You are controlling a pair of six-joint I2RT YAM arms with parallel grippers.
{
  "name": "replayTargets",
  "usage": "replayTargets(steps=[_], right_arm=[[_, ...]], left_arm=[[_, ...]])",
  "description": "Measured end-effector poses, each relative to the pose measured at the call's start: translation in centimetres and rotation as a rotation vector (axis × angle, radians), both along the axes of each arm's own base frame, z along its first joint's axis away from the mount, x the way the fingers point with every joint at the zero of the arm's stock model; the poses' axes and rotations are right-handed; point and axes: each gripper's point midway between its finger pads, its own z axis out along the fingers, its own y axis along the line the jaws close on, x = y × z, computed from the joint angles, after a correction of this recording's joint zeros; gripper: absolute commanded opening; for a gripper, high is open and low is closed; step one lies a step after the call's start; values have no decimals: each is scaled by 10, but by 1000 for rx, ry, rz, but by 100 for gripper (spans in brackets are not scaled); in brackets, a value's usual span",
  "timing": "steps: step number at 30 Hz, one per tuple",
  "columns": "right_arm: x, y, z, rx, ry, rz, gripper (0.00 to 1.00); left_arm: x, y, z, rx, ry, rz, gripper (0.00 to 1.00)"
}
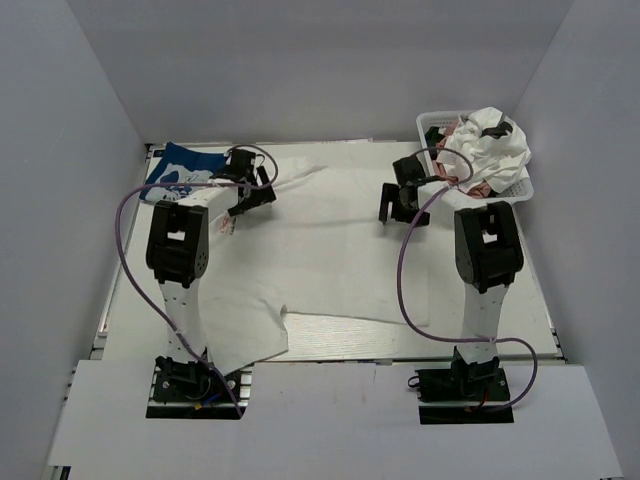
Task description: Fold and stack the t-shirts
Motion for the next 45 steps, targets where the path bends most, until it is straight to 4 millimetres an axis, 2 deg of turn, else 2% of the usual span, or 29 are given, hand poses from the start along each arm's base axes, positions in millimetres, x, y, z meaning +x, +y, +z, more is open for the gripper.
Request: replayTargets(steps=[4,7,10,13,15,17,19,21,22,23,25,28,33,35,37,41,45], right_arm=[[38,-14,1,-6,-41,-24,90],[55,-17,3,-15,-61,-1,90],[63,-18,4,-39,-76,45,90],[64,-16,10,-48,-92,93,90],[59,-12,21,-36,-114,127,90],[51,-5,43,-14,-155,159,90],[43,7,76,22,-221,199,90],[34,21,112,65,-305,238,90],[30,27,125,84,-339,253,90],[24,33,138,106,-376,268,90],[8,40,149,144,-408,275,90],[-18,37,142,180,-391,233,90],[-74,18,92,225,-262,114,90],[-92,12,81,239,-232,73,90],[-105,7,78,251,-224,33,90],[-111,0,87,264,-259,-24,90],[-110,-7,88,258,-267,-70,90]], left_arm=[[38,-12,3,-19,-51,-34,100],[53,-19,5,-29,-65,-59,100],[54,-19,6,-21,-62,-71,100],[44,-17,8,-15,-36,-78,100],[24,-13,12,-12,-3,-78,100],[-4,-7,24,-11,24,-74,100],[-33,-2,48,-24,26,-55,100],[-70,5,83,-58,-5,-10,100],[-81,6,92,-69,-14,2,100],[-98,10,105,-91,-42,30,100],[-140,17,116,-130,-60,78,100],[-209,28,99,-170,-4,147,100],[-302,26,46,-251,212,187,100],[-326,22,34,-293,265,186,100],[-345,17,22,-329,318,187,100],[-370,10,3,-363,441,205,97],[-384,10,-2,-371,513,259,97]])
